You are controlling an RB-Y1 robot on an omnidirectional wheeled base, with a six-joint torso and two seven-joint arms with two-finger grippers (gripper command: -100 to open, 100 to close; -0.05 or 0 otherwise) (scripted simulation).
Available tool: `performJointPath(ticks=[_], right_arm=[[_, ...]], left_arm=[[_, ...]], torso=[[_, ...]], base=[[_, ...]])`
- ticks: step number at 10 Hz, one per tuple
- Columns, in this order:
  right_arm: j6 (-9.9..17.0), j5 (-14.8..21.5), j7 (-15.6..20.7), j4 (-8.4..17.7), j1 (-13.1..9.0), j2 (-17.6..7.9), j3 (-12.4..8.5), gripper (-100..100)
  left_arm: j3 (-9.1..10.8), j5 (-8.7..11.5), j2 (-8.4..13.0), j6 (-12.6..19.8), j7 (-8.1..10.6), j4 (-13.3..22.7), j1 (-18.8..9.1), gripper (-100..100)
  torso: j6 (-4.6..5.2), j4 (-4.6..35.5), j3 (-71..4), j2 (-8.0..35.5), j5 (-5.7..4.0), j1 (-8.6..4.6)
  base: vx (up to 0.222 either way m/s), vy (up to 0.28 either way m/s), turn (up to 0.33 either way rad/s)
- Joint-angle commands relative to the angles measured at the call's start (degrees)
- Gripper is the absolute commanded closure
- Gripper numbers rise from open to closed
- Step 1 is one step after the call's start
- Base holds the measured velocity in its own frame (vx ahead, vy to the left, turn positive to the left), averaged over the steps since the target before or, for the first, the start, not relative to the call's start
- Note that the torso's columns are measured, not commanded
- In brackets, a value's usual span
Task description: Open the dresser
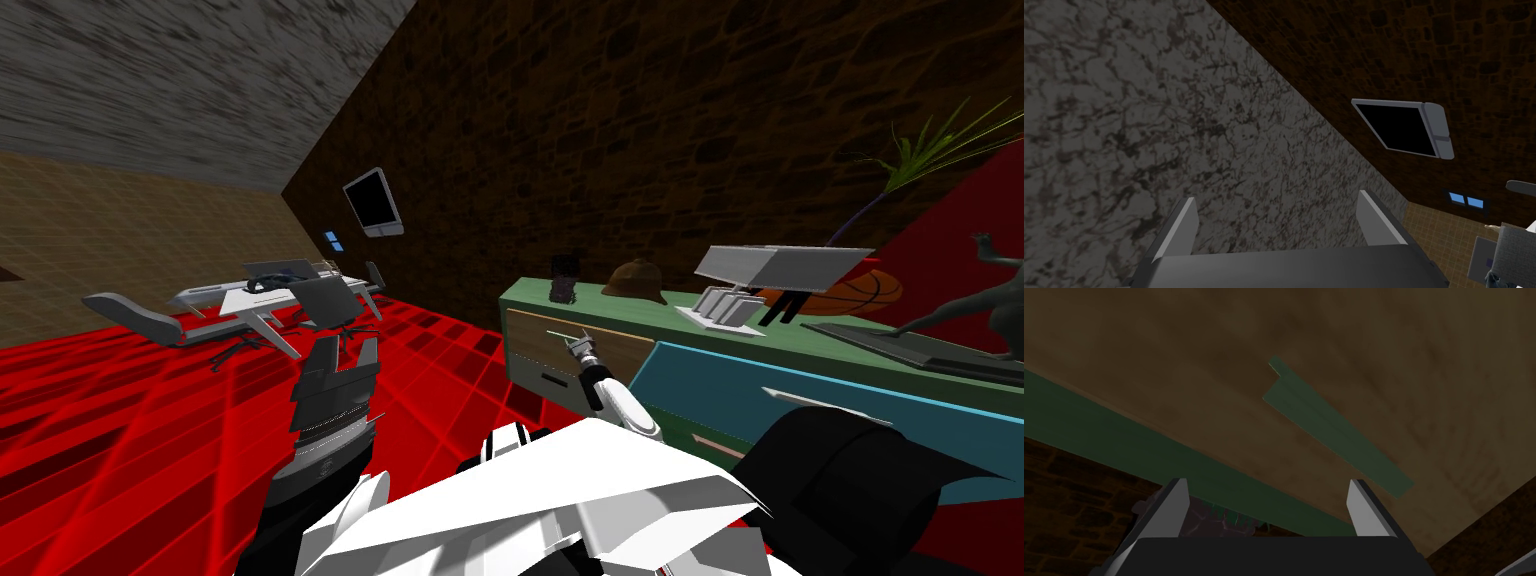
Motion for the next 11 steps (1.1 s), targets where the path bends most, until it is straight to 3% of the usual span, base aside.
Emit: performJointPath(ticks=[1,6,11], right_arm=[[1.61,3.73,1.23,1.84,-0.74,0.95,0.17,-100],[8.78,13.51,5.06,7.79,-2.74,2.98,1.4,-100],[13.14,19.15,7.24,11.52,-4.05,4.2,2.3,-100]], left_arm=[[0.0,0.0,0.0,0.0,0.0,0.0,0.0,0],[0.0,0.0,0.0,0.0,0.0,0.0,0.0,0],[0.0,0.0,0.0,0.0,0.0,0.0,0.0,0]], torso=[[0.0,0.01,0.03,0.04,-0.02,-0.05],[0.0,0.0,0.01,0.01,0.01,0.05],[0.01,0.04,0.08,0.12,-0.02,-0.06]], base=[[0.029,0.045,-0.001],[0.046,0.073,-0.004],[0.041,0.046,-0.001]])
